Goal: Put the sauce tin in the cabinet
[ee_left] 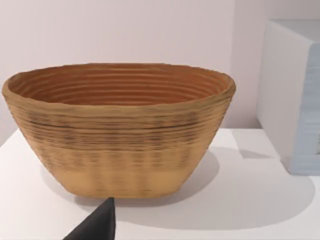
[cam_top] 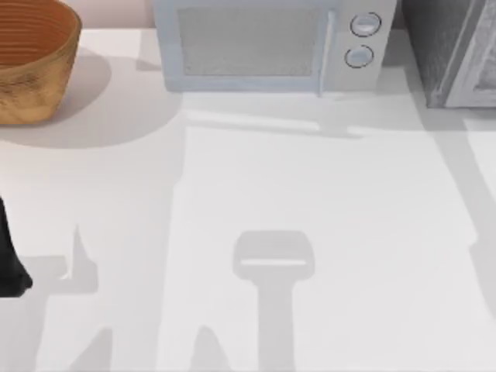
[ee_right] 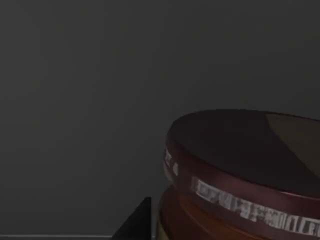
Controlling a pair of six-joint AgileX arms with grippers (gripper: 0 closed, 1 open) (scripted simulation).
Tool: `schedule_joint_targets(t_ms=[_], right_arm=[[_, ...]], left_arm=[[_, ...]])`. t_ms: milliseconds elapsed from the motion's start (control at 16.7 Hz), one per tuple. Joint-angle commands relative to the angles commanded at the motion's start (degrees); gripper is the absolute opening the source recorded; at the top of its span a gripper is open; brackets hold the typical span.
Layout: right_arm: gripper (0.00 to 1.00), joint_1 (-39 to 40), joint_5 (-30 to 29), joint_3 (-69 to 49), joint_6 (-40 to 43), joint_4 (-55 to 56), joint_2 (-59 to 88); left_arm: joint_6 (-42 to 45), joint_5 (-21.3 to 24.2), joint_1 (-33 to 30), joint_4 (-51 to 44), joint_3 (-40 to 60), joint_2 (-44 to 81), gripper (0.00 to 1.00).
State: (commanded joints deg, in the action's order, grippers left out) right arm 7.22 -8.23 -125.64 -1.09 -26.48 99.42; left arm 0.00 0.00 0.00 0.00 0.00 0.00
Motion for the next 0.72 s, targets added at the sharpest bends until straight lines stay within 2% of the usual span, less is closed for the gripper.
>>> schedule_joint_targets(t_ms=[360,660,720], right_arm=[[0.00,-1.3,1.2,-5.9,0.1,1.2,7.4],[0.00,-1.3,1.3,-6.1,0.1,1.3,7.6],[0.08,-1.3,1.3,-6.1,0.1,1.3,7.6]], left_arm=[[0.0,0.0,0.0,0.0,0.0,0.0,1.00],[0.0,0.0,0.0,0.0,0.0,0.0,1.00],[0.0,0.0,0.0,0.0,0.0,0.0,1.00]])
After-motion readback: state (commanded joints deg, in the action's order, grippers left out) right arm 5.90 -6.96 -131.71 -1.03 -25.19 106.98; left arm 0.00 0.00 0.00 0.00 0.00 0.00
